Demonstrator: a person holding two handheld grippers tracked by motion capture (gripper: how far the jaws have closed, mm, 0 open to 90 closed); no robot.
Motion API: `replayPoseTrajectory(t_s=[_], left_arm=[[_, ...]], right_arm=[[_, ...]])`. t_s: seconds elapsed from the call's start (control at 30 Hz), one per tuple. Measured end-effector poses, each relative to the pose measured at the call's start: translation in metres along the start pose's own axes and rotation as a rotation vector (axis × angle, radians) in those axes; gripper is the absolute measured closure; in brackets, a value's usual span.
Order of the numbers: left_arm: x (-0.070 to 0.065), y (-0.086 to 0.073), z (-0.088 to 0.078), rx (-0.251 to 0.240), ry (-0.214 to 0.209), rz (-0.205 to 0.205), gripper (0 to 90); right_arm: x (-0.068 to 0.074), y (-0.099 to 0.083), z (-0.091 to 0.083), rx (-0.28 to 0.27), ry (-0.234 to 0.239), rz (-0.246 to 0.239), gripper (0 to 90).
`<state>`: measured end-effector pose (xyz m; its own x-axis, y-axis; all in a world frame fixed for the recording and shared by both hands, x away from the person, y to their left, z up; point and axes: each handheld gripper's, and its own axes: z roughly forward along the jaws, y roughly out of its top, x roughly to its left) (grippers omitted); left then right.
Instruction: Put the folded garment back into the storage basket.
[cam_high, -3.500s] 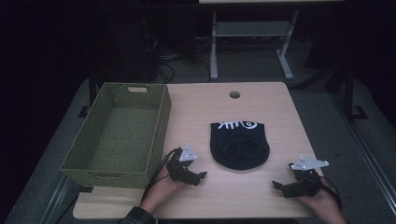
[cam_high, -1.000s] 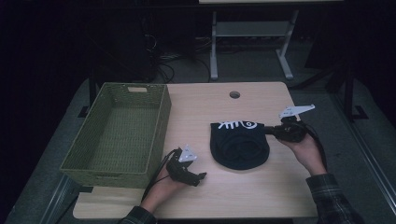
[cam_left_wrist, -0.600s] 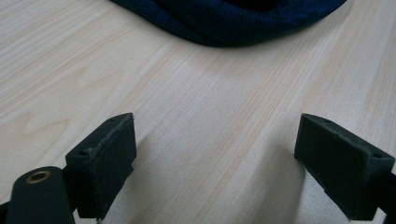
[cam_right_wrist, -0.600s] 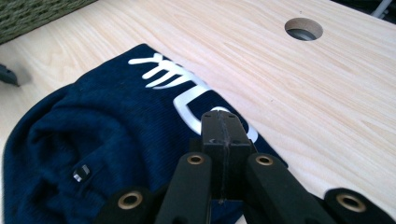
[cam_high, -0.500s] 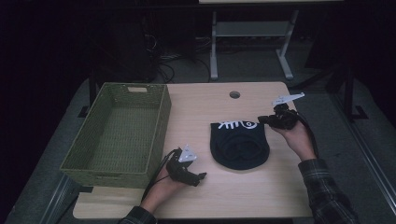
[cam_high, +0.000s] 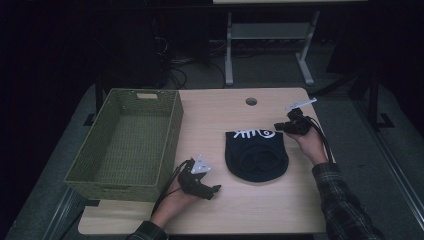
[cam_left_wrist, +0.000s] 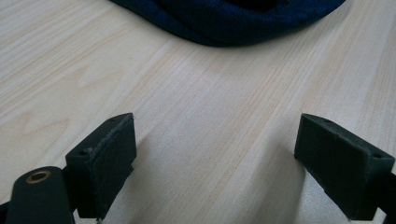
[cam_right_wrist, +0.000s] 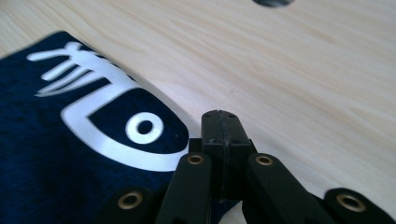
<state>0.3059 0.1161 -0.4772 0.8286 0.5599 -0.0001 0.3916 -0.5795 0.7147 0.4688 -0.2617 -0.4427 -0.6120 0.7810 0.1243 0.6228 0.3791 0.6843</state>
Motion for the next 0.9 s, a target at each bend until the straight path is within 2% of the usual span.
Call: replayPoseTrajectory(t_s=[0.27,0.6,0.7,0.73,0.9], left_arm=[[0.000,0.000,0.000,-0.001,0.000,0.000,11.8],[0.000,0.000,0.000,-0.002,0.000,-0.002,11.9],[0.000,-0.001,0.000,-0.004,-0.001,-0.002,11.9],[0.000,-0.001,0.000,-0.004,-0.001,-0.002,11.8],[-0.001,-0.001,0.000,-0.003,-0.001,-0.002,11.8]], right_arm=[[-0.005,-0.006,0.012,0.034,0.006,0.016,90.0],[-0.010,-0.013,0.006,0.071,0.025,0.013,90.0],[-0.008,-0.016,0.004,0.082,0.029,0.004,90.0],[-0.005,-0.018,0.002,0.098,0.032,-0.014,90.0],[0.000,-0.025,-0.004,0.098,0.036,-0.028,90.0]])
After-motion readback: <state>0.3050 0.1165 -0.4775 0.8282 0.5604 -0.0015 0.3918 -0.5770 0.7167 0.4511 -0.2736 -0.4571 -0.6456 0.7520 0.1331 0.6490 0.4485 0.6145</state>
